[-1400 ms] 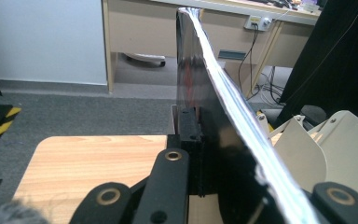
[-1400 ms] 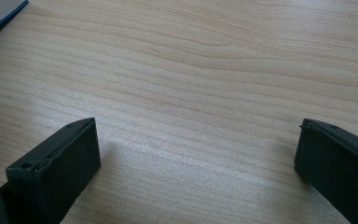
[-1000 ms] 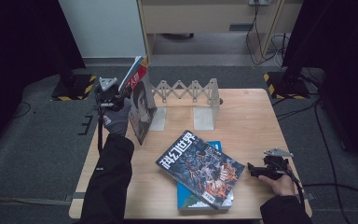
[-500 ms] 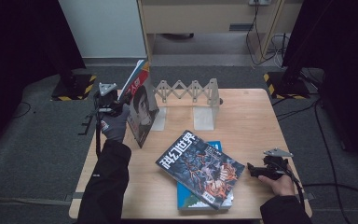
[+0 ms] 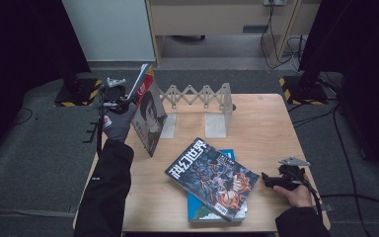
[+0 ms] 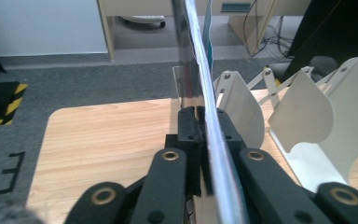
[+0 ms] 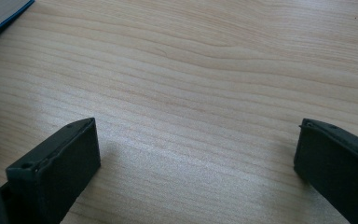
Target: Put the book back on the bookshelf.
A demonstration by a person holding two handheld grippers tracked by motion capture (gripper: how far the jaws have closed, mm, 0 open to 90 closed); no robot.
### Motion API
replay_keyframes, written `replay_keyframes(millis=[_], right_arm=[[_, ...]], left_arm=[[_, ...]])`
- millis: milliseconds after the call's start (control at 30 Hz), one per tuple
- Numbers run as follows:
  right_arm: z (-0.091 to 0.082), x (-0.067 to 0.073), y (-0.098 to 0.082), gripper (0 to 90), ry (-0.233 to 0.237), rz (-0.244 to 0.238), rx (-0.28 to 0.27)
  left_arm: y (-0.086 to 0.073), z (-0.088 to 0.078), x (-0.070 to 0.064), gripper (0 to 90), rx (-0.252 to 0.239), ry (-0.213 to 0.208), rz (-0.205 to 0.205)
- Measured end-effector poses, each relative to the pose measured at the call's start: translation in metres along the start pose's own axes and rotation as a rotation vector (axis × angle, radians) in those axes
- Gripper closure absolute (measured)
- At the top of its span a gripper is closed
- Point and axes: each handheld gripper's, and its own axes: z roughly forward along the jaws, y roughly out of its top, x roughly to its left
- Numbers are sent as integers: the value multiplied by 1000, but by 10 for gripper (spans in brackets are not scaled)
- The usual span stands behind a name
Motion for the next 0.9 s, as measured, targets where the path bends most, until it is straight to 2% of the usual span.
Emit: replay_keyframes(millis=[133, 400, 433, 567, 600, 667, 767, 900], right_arm=[[0, 0, 0, 5, 2, 1, 0], [0, 0, 0, 5, 5, 0, 3], [0, 0, 0, 4, 5, 0, 3], [0, 0, 0, 4, 6, -2, 2], [0, 0, 0, 4, 8, -2, 3], [0, 1, 0, 4, 9, -1, 2], [0, 1, 0, 4, 10, -1, 3], [0, 1, 0, 4, 10, -1, 3]], left_arm=[[-2, 1, -3, 863, -45, 12, -32], [-2, 6, -16, 864, -118, 62, -47], [-1, 7, -18, 864, -122, 77, -44], [0, 8, -19, 864, -122, 90, -47], [0, 8, -20, 864, -122, 110, -47], [-2, 8, -21, 864, -119, 121, -37], [-3, 7, -24, 863, -110, 130, -20], [-4, 6, -24, 863, -113, 144, -27]])
